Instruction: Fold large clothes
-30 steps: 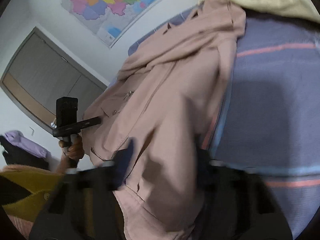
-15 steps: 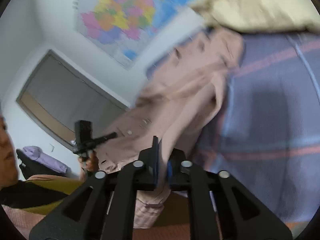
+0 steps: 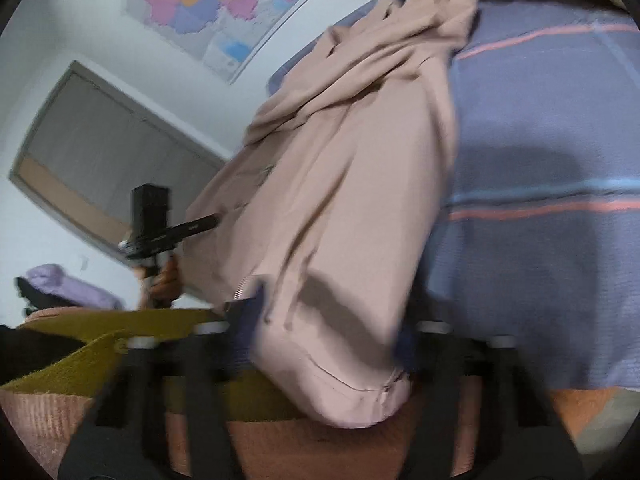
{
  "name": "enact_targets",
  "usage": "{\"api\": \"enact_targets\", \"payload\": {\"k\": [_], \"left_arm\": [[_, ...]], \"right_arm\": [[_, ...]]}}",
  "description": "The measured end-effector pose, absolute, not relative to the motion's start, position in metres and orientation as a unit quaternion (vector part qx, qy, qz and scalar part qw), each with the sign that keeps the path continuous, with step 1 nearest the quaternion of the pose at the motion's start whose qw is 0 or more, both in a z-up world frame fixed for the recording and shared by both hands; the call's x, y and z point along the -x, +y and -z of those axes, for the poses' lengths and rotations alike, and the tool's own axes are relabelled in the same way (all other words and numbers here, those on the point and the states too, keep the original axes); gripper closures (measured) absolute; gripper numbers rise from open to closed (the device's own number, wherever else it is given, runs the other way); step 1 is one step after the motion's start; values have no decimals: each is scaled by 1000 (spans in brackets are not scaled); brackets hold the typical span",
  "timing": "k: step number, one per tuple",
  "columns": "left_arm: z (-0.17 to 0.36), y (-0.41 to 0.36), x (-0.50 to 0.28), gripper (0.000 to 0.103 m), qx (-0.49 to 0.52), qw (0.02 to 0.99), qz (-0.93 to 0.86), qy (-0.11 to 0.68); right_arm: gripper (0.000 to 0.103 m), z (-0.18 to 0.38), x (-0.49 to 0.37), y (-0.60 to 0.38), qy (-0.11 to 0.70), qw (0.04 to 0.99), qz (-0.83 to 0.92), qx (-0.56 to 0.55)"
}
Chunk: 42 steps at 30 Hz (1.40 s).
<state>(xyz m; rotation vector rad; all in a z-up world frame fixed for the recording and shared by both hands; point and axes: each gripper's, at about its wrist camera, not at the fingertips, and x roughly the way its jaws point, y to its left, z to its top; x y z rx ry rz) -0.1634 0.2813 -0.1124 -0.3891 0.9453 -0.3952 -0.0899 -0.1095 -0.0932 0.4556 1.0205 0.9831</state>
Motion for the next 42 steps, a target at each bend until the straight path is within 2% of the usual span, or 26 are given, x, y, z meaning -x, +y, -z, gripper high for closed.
{"api": "enact_targets", "payload": {"k": [2,4,10,15,25,42], "left_arm": [[109,282,165,93,182,860,179,441],[101,287,170,95,193,867,180,423],[70,299,171,95,210,877,186,391],[48,311,161,95,219,880,190,376],[-4,314,123,95,184,898,178,359],[-43,324,42,94,145,901,152,380]], "right_arm": [[96,96,89,-109,468,726,-451,-224],[97,94,89,-117,456,717,-461,-257],[97,46,87,-138,363,736,-483,-305],[97,17,64,-148,321,746,-484,-327],[97,-17,12,-143,293,754,-477,-343],[97,-39,-67,-138,293,757,-449,-374]]}}
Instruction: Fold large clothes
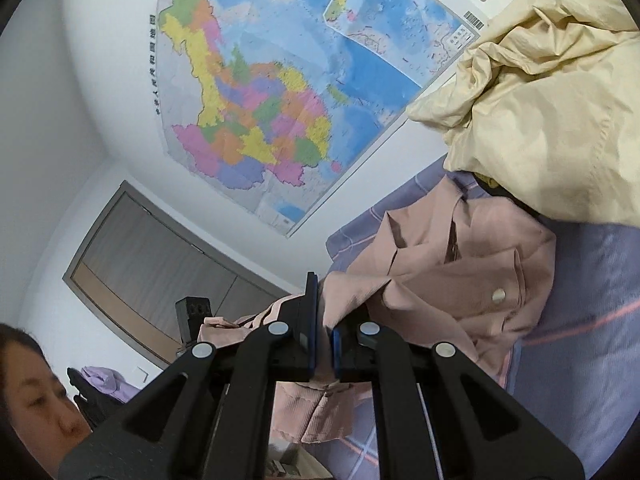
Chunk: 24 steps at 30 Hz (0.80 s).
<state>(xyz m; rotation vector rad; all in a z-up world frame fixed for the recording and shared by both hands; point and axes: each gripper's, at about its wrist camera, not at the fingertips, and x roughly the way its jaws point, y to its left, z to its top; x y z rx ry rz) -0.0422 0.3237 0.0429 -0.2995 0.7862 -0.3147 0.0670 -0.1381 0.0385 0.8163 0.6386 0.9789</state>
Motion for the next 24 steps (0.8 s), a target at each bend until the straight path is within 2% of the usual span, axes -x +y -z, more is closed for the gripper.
{"api": "enact_targets", "payload": {"k": [13,24], "left_arm": [[-34,335,-26,94,146,888,127,417],[1,341,-97,93,156,861,99,474]], "right_arm": [[97,-30,-131,-133,315,757,-420,-389],[97,12,-196,-129,368,751,-363,-411]]}}
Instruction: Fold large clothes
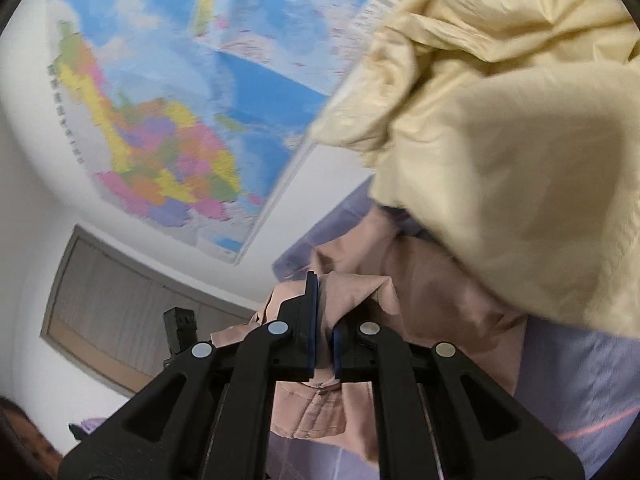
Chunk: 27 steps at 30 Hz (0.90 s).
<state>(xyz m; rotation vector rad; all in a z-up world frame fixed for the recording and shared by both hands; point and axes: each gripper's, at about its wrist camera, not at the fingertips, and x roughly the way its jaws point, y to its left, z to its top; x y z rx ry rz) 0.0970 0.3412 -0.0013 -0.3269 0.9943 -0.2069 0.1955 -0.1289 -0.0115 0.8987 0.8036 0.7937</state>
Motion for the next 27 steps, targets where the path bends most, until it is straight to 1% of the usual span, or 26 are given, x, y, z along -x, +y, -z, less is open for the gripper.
{"api": "enact_targets", "payload": {"k": [8,10,11,12,13,14,15,16,18,19,20,21,23,25,27], "left_arm": [[25,346,-137,92,169,844,85,501],[31,347,-145,91,170,841,79,507],[34,348,-148,91,170,839,77,512],[36,349,-150,91,173,836,76,515],[39,351,-151,90,180,831,78,520],[41,353,-151,83,186,828,82,522],[41,357,-150,76,195,825,84,524],[41,361,-146,62,206,824,85,520],[35,365,-137,50,221,830,103,502],[31,370,-128,40,228,835,113,489],[28,371,-122,37,230,839,115,480],[25,371,-116,36,227,843,119,472],[20,368,-101,33,212,851,128,463],[16,359,-89,33,187,859,134,457],[17,348,-85,32,168,861,142,459]], "right_arm": [[97,41,-228,-124,403,757,-323,-401],[93,43,-230,-123,408,765,-312,-389],[89,43,-230,-122,408,769,-308,-384],[76,40,-228,-122,406,775,-307,-374],[67,36,-225,-122,404,779,-309,-366],[52,30,-219,-123,396,787,-313,-354],[44,23,-212,-123,389,797,-314,-338],[44,18,-206,-122,384,806,-315,-324],[44,3,-186,-120,367,827,-323,-279],[44,-2,-178,-118,360,835,-324,-259],[43,-8,-166,-113,352,848,-324,-226],[40,-13,-156,-105,346,860,-325,-188],[36,-16,-141,-88,340,879,-312,-120],[36,-12,-133,-69,343,885,-309,-56],[37,-2,-136,-51,354,885,-302,-16]]}}
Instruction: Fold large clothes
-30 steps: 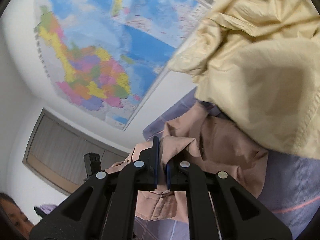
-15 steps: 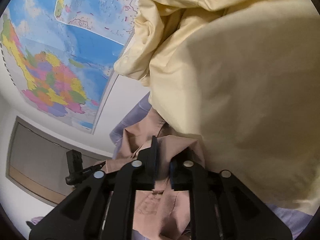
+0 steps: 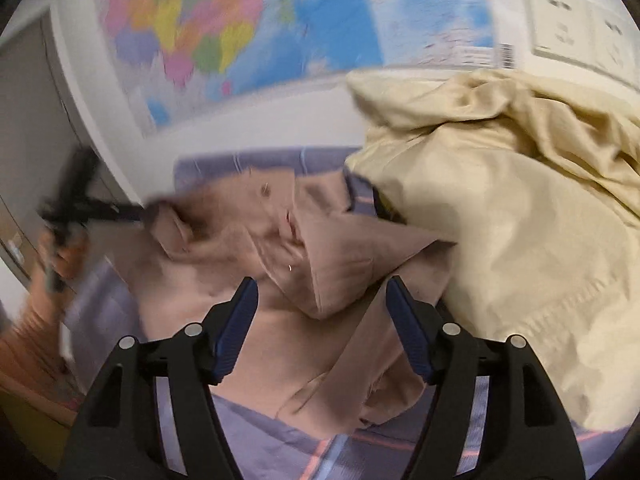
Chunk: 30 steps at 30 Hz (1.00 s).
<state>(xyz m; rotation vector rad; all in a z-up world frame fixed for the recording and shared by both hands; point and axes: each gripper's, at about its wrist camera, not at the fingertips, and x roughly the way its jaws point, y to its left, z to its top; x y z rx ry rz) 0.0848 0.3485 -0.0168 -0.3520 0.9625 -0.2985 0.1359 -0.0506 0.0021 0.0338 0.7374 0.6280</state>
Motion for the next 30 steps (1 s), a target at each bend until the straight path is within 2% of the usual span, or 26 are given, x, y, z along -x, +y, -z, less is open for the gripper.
{"api": "enact_targets", "payload": {"k": [2,4,6,8,14,17,19,21,23,24,25,29,30], "left_arm": [[18,336,-83,32,146,863,153,459],[20,325,-83,32,127,865,158,459],[22,318,-86,32,114,865,162,460],[24,312,-88,32,100,869,159,458],[25,300,-93,29,38,885,135,445],[29,295,-98,29,9,887,126,445],[32,289,-102,28,-18,890,114,441],[36,285,-107,28,-47,893,93,437],[39,282,-112,28,-62,892,88,439],[40,280,-115,28,-70,893,86,436],[41,278,-118,33,-87,896,76,429],[38,275,-133,85,-100,897,63,426],[36,276,-136,89,-94,899,66,423]], "right_arm": [[40,6,-144,-40,367,882,-295,-1],[51,14,-156,-32,376,883,-280,17],[80,16,-165,-29,385,880,-277,17],[92,14,-175,-31,392,876,-282,1],[99,-23,-204,-58,357,876,-303,-116],[98,-27,-220,-67,356,873,-294,-158],[87,-24,-223,-65,367,868,-292,-165],[61,-25,-213,-55,363,873,-298,-135],[43,-28,-194,-35,346,882,-310,-71],[41,-28,-186,-22,345,881,-321,-40],[41,-27,-181,-12,345,879,-328,-21],[39,-13,-170,34,356,864,-354,49],[39,-9,-170,44,360,860,-357,61]]}}
